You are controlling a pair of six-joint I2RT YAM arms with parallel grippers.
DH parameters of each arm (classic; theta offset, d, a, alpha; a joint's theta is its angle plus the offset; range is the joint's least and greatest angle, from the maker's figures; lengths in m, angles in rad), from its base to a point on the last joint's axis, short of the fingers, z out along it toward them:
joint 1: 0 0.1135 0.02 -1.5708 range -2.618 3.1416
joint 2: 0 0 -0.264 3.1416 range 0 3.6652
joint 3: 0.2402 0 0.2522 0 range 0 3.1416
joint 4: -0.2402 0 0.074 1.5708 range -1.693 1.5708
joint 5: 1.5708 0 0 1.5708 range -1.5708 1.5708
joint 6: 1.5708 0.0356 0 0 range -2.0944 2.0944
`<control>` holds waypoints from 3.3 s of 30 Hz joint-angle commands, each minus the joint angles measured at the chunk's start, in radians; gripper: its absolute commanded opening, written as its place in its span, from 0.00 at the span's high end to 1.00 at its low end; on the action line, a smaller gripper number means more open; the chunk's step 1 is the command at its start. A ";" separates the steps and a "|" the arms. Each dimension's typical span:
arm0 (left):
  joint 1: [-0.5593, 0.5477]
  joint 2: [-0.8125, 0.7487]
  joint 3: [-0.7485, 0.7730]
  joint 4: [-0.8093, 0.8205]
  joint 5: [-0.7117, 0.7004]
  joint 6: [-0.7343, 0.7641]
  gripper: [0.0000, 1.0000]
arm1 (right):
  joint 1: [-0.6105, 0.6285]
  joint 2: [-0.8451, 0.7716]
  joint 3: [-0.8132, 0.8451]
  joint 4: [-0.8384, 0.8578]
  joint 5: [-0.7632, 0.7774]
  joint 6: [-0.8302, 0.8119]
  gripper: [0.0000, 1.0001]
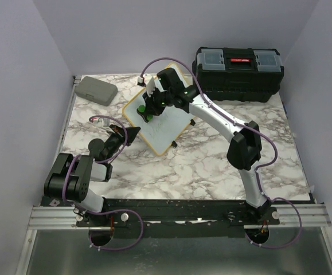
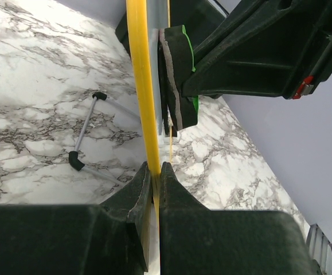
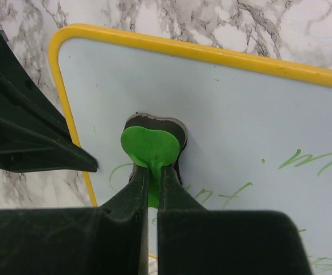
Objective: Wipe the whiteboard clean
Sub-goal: Erase the whiteboard at the whiteboard stand.
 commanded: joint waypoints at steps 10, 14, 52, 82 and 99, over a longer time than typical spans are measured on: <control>-0.019 0.009 -0.003 -0.008 0.073 0.051 1.00 | -0.074 0.040 0.055 -0.017 0.099 0.008 0.99; -0.019 0.006 -0.003 -0.011 0.075 0.054 1.00 | -0.075 0.023 0.000 0.007 0.055 -0.028 0.99; -0.019 -0.007 0.014 -0.041 0.088 0.064 1.00 | -0.150 0.136 0.156 -0.051 0.077 0.103 0.99; -0.019 -0.019 0.015 -0.067 0.095 0.076 1.00 | -0.151 0.176 0.249 -0.083 0.032 0.109 1.00; -0.019 -0.001 0.031 -0.061 0.103 0.072 1.00 | -0.149 0.070 0.083 -0.068 -0.051 0.089 0.99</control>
